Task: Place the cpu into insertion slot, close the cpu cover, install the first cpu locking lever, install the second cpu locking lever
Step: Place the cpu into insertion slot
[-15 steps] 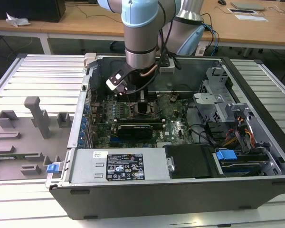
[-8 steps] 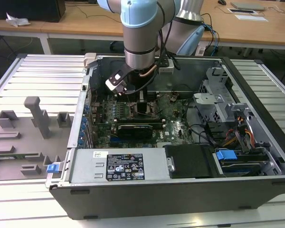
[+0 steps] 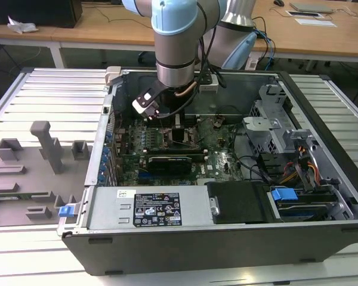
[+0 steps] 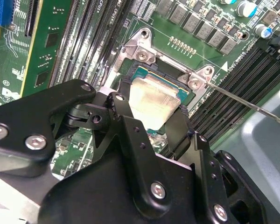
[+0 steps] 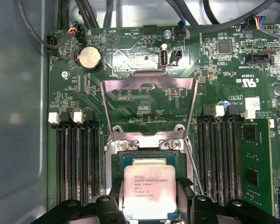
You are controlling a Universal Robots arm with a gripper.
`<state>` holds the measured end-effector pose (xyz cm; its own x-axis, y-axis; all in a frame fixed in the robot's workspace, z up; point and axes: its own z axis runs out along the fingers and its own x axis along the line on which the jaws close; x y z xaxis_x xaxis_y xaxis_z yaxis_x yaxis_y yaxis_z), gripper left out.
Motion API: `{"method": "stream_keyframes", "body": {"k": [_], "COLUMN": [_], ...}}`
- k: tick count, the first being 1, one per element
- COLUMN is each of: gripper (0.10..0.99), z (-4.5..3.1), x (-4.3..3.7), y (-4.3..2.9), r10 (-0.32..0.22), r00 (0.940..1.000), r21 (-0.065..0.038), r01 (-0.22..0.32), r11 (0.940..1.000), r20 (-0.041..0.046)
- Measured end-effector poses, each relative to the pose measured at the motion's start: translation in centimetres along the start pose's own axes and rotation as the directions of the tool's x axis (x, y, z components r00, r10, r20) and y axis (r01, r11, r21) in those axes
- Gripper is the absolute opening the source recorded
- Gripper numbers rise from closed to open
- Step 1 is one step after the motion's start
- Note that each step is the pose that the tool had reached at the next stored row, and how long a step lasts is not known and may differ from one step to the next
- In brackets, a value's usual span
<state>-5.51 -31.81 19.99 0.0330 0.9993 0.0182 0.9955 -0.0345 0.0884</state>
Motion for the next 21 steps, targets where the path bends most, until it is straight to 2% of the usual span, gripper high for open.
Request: {"method": "stream_keyframes", "body": {"k": [7,21], "gripper": [0.541,0.541], "z": [-0.10,0.03], "x": [0.00,-0.08], "y": [0.02,0.16], "r10": [-0.019,-0.016], "r00": [0.9998,0.9999], "r21": [0.000,0.000], "r01": [0.019,0.016], "r11": [0.9998,0.9999], "r20": [-0.0016,-0.0013]}}
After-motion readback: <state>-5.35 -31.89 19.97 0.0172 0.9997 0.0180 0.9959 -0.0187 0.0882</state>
